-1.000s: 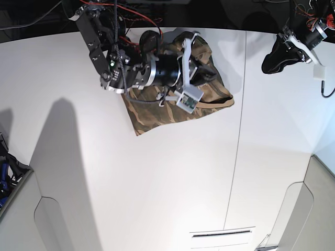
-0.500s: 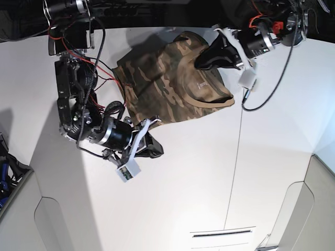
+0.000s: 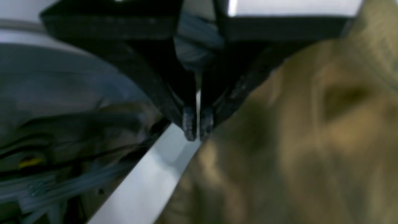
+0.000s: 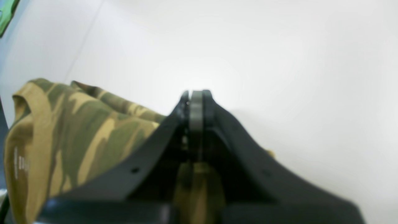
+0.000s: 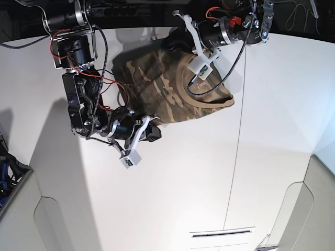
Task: Fold the T-shirt properly
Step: 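Straighten the folded bundle's sides with both grippers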
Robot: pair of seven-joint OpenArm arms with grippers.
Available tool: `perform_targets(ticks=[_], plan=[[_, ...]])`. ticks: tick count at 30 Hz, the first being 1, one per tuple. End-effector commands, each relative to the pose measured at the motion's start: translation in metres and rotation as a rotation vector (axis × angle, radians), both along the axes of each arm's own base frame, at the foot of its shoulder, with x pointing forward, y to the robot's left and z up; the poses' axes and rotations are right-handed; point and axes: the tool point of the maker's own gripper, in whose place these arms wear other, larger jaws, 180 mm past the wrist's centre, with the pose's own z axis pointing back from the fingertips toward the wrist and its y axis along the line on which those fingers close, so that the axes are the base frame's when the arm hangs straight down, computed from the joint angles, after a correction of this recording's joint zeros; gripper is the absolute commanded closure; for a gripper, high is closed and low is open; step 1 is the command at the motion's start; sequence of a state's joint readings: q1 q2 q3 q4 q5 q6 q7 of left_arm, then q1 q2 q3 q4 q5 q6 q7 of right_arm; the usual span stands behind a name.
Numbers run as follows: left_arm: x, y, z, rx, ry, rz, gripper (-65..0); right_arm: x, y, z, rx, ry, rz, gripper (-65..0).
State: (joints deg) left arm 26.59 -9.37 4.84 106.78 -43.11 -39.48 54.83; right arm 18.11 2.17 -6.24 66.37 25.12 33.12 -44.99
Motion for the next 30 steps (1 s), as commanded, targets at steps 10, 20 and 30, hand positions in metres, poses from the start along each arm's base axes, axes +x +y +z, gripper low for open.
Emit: perform_targets(ticks=[10, 20, 30], plan=[[0.056, 0.025, -0.046, 0.115, 0.009, 0.018, -2.8, -0.003, 0.007, 0.013, 0.042, 0.039, 0.041, 0.0], [0.158, 0.073, -0.038, 0.296, -0.175, 0.118, -2.8, -0.012, -0.016, 0.014, 0.044, 0.039, 0.034, 0.0], [0.213, 0.093, -0.02, 0.368, -0.243, 0.21, -2.8, -0.068, -0.003, 0.011, 0.111, 0.073, 0.061, 0.0]])
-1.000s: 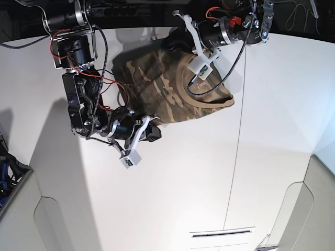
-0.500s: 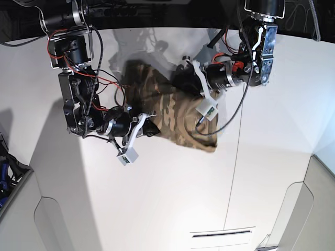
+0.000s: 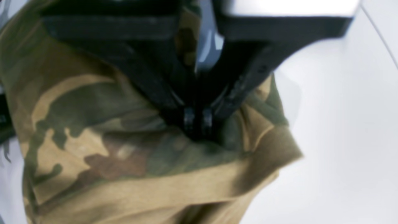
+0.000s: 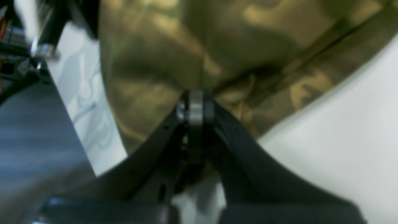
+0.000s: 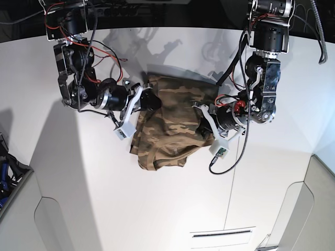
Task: Fold the T-shirt properly
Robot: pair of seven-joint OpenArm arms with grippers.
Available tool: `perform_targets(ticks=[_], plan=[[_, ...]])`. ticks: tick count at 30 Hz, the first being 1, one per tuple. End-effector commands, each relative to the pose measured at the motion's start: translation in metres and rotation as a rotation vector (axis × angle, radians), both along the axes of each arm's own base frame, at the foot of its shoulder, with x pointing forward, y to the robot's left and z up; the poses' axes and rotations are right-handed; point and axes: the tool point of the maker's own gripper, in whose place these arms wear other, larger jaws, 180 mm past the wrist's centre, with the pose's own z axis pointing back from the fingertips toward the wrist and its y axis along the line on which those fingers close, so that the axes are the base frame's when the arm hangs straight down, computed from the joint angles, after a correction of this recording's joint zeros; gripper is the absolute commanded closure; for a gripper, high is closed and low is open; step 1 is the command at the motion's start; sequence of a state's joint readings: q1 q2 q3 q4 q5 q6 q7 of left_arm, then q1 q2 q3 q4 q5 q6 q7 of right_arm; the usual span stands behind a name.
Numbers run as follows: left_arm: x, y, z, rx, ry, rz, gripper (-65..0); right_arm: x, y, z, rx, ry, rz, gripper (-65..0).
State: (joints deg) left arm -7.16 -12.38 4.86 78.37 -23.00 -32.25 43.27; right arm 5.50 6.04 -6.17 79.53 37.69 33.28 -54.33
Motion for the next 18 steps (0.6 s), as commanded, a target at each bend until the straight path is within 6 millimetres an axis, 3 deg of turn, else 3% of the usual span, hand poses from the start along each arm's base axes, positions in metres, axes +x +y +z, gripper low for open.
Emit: perform_targets(ticks=[1, 6, 13, 18], plan=[[0.006, 0.004, 0.006, 0.012, -0.014, 0.004, -2.8, 0.01, 0.002, 0.017, 0.021, -0.06, 0.003, 0.0], [-0.005, 0.007, 0.003, -0.007, 0.015, 0.003, -2.8, 0.01, 0.001, 0.026, -0.005, -0.1, 0.018, 0.0], [-0.032, 0.033, 0.026, 0.049, -0.046, -0.003, -2.8, 0.001, -0.016, 0.038, -0.085, -0.141, 0.063, 0.0], [-0.069, 0.046, 0.04, 0.068, -0.06, 0.02, -2.8, -0.026, -0.039, 0.041, -0.133, -0.158, 0.092, 0.0]])
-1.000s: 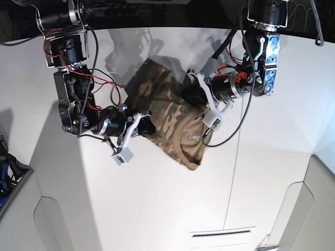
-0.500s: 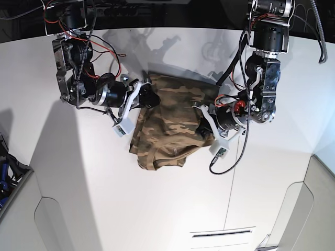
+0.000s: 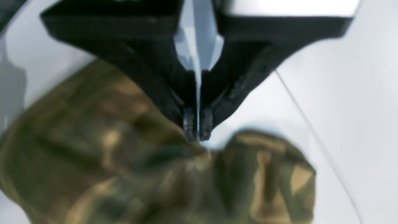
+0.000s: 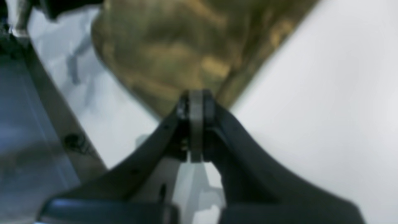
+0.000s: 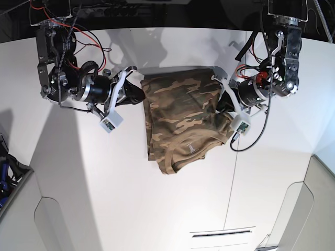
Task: Fold the T-shirt properly
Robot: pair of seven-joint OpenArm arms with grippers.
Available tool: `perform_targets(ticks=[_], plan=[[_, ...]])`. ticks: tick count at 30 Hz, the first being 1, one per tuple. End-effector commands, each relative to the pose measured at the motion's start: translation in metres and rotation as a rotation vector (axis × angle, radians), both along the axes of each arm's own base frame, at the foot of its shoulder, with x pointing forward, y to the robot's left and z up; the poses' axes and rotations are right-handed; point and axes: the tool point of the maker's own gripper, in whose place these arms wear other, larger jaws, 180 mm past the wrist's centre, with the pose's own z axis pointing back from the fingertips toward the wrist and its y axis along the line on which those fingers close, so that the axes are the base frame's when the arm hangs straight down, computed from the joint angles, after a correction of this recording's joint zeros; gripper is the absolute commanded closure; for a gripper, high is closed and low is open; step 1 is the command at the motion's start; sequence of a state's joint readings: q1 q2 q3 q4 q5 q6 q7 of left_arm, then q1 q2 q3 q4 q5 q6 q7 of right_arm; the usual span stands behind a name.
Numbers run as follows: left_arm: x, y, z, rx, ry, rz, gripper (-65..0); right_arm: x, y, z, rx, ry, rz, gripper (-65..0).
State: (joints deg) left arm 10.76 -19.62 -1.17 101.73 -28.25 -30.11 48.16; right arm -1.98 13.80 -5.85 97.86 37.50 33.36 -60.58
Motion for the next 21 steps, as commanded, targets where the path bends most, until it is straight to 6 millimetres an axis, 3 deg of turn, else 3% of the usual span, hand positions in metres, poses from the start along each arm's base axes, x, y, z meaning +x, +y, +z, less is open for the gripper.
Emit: perform_targets(ticks=[1, 7, 12, 17, 21], plan=[[-0.003, 0.006, 0.011, -0.005, -0.03, 0.011, -2.8, -0.001, -0.002, 0.011, 0.017, -0.034, 0.012, 0.0], [-0.068, 0.028, 0.021, -0.048, 0.032, 0.052, -2.8, -0.046, -0.029, 0.004, -0.042, 0.022, 0.066, 0.0], [-0.142, 0.045, 0.022, -0.024, 0.154, 0.082, -2.8, -0.102, -0.053, -0.009, -0.064, 0.206, 0.139, 0.0], [-0.222, 0.037, 0.005, -0.016, 0.339, 0.081, -2.8, -0.167, -0.077, -0.018, -0.082, 0.398, 0.206, 0.0], [-0.273, 0.033, -0.009, -0.025, 0.495, 0.095, -2.8, -0.218, -0.093, -0.027, -0.115, 0.532, 0.224, 0.0]])
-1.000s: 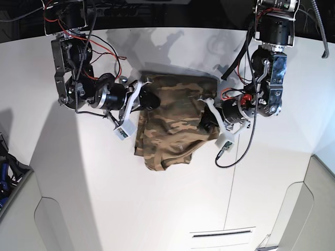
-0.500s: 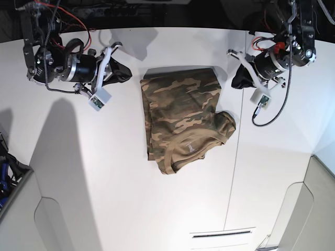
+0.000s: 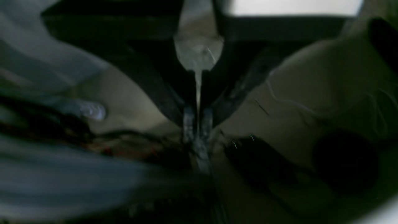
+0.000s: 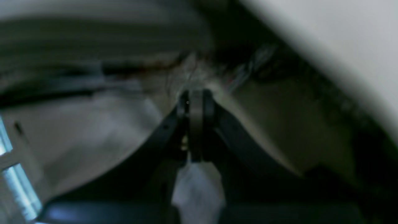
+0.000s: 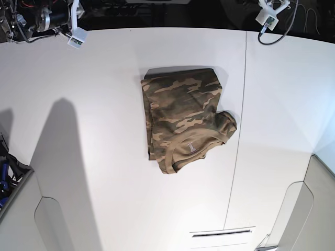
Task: Fold the T-shirt properly
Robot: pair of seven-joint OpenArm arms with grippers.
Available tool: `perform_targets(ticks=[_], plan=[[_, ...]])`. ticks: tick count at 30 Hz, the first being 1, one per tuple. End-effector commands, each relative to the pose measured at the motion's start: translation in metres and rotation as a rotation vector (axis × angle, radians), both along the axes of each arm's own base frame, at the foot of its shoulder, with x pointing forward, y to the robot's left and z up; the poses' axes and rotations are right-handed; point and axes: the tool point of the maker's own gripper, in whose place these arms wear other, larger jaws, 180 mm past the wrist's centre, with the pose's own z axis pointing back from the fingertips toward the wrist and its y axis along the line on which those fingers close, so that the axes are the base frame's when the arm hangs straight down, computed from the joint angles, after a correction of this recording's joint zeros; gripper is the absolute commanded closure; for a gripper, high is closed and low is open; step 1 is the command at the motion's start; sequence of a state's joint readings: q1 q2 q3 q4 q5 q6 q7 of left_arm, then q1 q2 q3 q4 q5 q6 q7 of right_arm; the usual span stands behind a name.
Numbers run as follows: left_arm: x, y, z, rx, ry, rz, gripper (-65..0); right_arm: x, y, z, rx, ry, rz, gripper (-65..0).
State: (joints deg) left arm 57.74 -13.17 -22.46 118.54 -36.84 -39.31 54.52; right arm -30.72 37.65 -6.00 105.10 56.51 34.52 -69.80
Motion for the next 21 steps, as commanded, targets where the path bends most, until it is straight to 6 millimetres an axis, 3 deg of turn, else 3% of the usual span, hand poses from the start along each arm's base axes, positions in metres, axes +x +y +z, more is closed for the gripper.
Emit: perform_targets(ticks=[1, 7, 11, 14, 17, 21], plan=[[-0.016, -0.003, -0.001, -0.018, 0.04, -0.009, -2.8, -0.01, 0.0, 0.004, 0.018, 0.027, -0.004, 0.0], [-0.104, -0.018, -0.048, -0.068, 0.323, -0.019, -2.8, -0.087, -0.014, -0.015, -0.024, 0.263, -0.077, 0.0], [-0.16, -0.023, -0.083, -0.076, 0.454, -0.106, -2.8, -0.131, -0.033, -0.043, -0.122, 0.378, -0.094, 0.0], [-0.198, -0.011, -0.113, 0.035, 0.604, -0.145, -2.8, -0.161, -0.045, -0.066, -0.209, 0.412, -0.074, 0.0], [-0.213, -0.002, -0.134, 0.129, 0.697, -0.165, -2.8, -0.187, -0.051, -0.083, -0.272, 0.453, -0.001, 0.0], [-0.208, -0.017, -0.153, 0.125, 0.728, -0.191, -2.8, -0.206, -0.06, -0.103, -0.366, 0.514, 0.051, 0.0]])
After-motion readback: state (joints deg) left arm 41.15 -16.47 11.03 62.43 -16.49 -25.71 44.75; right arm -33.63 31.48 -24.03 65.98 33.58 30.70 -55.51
